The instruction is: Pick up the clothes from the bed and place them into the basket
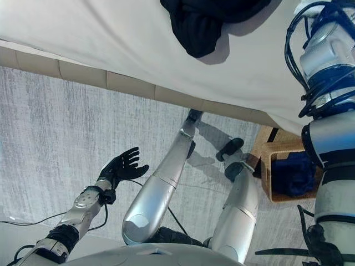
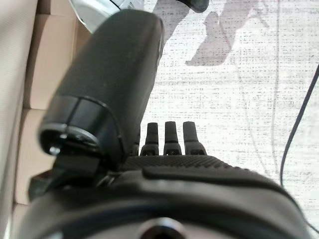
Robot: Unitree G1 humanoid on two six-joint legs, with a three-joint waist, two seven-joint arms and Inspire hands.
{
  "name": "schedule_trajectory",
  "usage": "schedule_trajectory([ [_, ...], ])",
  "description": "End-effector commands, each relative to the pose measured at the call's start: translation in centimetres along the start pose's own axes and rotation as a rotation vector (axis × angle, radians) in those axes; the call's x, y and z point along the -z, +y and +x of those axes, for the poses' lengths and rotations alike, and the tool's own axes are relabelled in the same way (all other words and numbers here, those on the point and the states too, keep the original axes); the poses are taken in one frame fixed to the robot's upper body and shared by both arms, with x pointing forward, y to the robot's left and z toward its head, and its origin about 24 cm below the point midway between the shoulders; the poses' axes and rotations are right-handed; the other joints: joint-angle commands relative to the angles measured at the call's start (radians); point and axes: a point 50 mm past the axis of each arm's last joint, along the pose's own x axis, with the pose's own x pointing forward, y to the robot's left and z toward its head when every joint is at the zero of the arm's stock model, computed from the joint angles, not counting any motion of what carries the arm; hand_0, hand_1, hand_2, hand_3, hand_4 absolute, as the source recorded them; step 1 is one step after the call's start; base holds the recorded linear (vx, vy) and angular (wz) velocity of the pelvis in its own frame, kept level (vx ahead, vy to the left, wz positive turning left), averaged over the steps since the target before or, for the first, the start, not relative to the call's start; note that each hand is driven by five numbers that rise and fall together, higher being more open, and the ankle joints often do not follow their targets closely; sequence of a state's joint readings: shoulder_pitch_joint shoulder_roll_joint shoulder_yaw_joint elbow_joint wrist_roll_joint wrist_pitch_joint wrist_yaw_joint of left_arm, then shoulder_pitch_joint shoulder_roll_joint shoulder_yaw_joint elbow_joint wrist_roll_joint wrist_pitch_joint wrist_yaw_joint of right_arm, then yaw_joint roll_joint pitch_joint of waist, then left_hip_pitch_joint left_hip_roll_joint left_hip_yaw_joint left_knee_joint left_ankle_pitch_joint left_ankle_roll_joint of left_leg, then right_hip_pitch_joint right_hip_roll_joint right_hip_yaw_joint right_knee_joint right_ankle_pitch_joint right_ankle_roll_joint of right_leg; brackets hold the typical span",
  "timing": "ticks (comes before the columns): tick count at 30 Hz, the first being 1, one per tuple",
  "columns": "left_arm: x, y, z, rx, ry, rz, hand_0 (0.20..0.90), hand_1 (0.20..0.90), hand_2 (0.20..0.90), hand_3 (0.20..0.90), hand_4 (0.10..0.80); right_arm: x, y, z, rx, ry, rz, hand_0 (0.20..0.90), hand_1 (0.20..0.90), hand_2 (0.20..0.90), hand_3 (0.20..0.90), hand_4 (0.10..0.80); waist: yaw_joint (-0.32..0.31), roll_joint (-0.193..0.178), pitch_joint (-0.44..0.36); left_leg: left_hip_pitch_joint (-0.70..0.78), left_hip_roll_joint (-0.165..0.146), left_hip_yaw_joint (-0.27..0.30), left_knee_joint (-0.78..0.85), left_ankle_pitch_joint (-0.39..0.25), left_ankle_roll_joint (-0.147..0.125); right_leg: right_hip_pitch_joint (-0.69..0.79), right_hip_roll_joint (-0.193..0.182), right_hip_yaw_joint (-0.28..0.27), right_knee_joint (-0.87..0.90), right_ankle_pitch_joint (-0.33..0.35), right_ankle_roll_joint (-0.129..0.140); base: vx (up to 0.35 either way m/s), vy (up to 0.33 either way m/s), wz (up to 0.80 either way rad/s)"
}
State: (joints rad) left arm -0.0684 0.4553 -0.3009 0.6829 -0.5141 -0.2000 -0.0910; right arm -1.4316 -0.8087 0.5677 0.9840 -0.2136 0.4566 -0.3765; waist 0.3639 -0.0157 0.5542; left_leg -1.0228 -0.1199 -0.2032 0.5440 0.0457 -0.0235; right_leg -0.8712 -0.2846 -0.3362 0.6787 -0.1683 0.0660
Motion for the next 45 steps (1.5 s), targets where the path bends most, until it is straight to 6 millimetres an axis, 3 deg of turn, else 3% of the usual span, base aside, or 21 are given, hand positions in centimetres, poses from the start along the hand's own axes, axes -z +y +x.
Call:
schedule_trajectory([
  [1, 4.4, 0.2, -2.3, -0.032, 0.142, -0.038, 0.9, 0.9, 0.9, 0.9, 0.8, -1.8, -2.1, -0.3, 0.173, -0.201, 0.066, 0.3, 0.3, 0.3, 0.2, 0.1, 0.001, 0.063, -0.034, 0.014, 0.029, 0.076, 0.045, -0.137, 0.075, 0.003, 0.054, -0.019, -0.024, 0.043, 0.001, -0.029, 0.029, -0.09],
  [6, 6.1, 1.9, -3.7, -0.093, 0.206, -0.02, 0.9, 0.9, 0.9, 0.9, 0.8, -2.2, -2.3, -1.7, 0.204, -0.343, 0.275, 0.3, 0.3, 0.3, 0.2, 0.1, -0.023, 0.002, -0.034, 0.136, 0.047, 0.089, 0.03, -0.167, 0.077, 0.14, 0.085, -0.013, -0.122, 0.088, 0.021, 0.007, -0.031, -0.21],
  [9, 6.7, 3.5, -4.5, -0.143, 0.245, 0.001, 0.9, 0.9, 0.9, 0.9, 0.8, -1.1, -2.9, -2.7, 0.162, -0.4, 0.432, 0.3, 0.3, 0.3, 0.2, 0.1, -0.049, -0.05, -0.034, 0.312, 0.056, 0.107, -0.041, -0.173, 0.074, 0.311, 0.108, 0.01, -0.217, 0.119, 0.028, 0.076, -0.119, -0.21],
  [12, 6.5, 4.2, -4.3, -0.158, 0.267, 0.059, 0.9, 0.9, 0.9, 0.9, 0.8, 0.0, -4.1, -3.4, 0.121, -0.42, 0.566, 0.3, 0.3, 0.3, 0.2, 0.1, -0.075, -0.075, -0.035, 0.496, 0.054, 0.121, -0.118, -0.182, 0.069, 0.478, 0.115, 0.036, -0.312, 0.139, 0.035, 0.088, -0.14, -0.23],
  [14, 6.7, 4.3, -4.3, -0.161, 0.294, 0.12, 0.9, 0.9, 0.9, 0.9, 0.8, 0.7, -4.6, -3.8, 0.11, -0.421, 0.624, 0.3, 0.3, 0.3, 0.2, 0.1, -0.106, -0.084, -0.073, 0.597, 0.059, 0.137, -0.168, -0.197, 0.069, 0.553, 0.113, 0.05, -0.359, 0.161, 0.043, 0.094, -0.13, -0.29],
  [15, 7.1, 4.3, -4.3, -0.164, 0.337, 0.157, 0.9, 0.9, 0.9, 0.9, 0.8, 1.0, -4.9, -4.1, 0.096, -0.424, 0.639, 0.3, 0.3, 0.3, 0.2, 0.1, -0.132, -0.089, -0.122, 0.662, 0.06, 0.152, -0.222, -0.171, 0.07, 0.6, 0.111, 0.052, -0.408, 0.184, 0.037, 0.09, -0.086, -0.37],
  [21, 8.1, 3.8, -4.1, -0.148, 0.447, 0.25, 0.9, 0.9, 0.9, 0.9, 0.8, 2.3, -6.4, -4.9, 0.102, -0.448, 0.642, 0.3, 0.3, 0.3, 0.2, 0.1, -0.229, -0.066, -0.277, 0.906, 0.072, 0.212, -0.395, -0.166, 0.071, 0.766, 0.132, 0.103, -0.539, 0.198, 0.054, 0.126, -0.061, -0.37],
  [30, 8.8, 2.3, -3.4, -0.1, 0.53, 0.271, 0.9, 0.9, 0.9, 0.9, 0.8, 6.6, -6.4, -6.3, 0.157, -0.324, 0.67, 0.3, 0.3, 0.3, 0.2, 0.1, -0.336, -0.048, -0.426, 1.064, 0.089, 0.29, -0.537, -0.143, 0.068, 0.84, 0.164, 0.169, -0.6, 0.218, 0.069, 0.049, -0.14, -0.4],
  [33, 9.7, 1.7, -3.8, -0.066, 0.572, 0.287, 0.9, 0.9, 0.9, 0.9, 0.8, 8.4, -5.3, -7.3, 0.131, -0.281, 0.705, 0.3, 0.3, 0.3, 0.2, 0.1, -0.374, -0.044, -0.443, 1.091, 0.094, 0.318, -0.543, -0.153, 0.065, 0.853, 0.176, 0.194, -0.615, 0.207, 0.061, -0.006, -0.132, -0.37],
  [39, 11.0, 1.8, -4.9, -0.056, 0.642, 0.304, 0.9, 0.9, 0.9, 0.9, 0.8, 11.5, -0.9, -9.7, -0.058, -0.178, 0.698, 0.3, 0.3, 0.3, 0.2, 0.1, -0.421, -0.03, -0.447, 1.113, 0.096, 0.365, -0.534, -0.17, 0.066, 0.863, 0.189, 0.229, -0.641, 0.19, 0.047, 0.009, -0.084, -0.42],
  [45, 11.1, 1.8, -4.9, -0.041, 0.646, 0.322, 0.9, 0.9, 0.9, 0.9, 0.8, 13.5, 3.3, -11.7, -0.264, -0.078, 0.644, 0.3, 0.3, 0.3, 0.2, 0.1, -0.435, -0.026, -0.432, 1.118, 0.096, 0.39, -0.522, -0.18, 0.067, 0.866, 0.189, 0.243, -0.66, 0.199, 0.046, 0.035, -0.085, -0.3],
])
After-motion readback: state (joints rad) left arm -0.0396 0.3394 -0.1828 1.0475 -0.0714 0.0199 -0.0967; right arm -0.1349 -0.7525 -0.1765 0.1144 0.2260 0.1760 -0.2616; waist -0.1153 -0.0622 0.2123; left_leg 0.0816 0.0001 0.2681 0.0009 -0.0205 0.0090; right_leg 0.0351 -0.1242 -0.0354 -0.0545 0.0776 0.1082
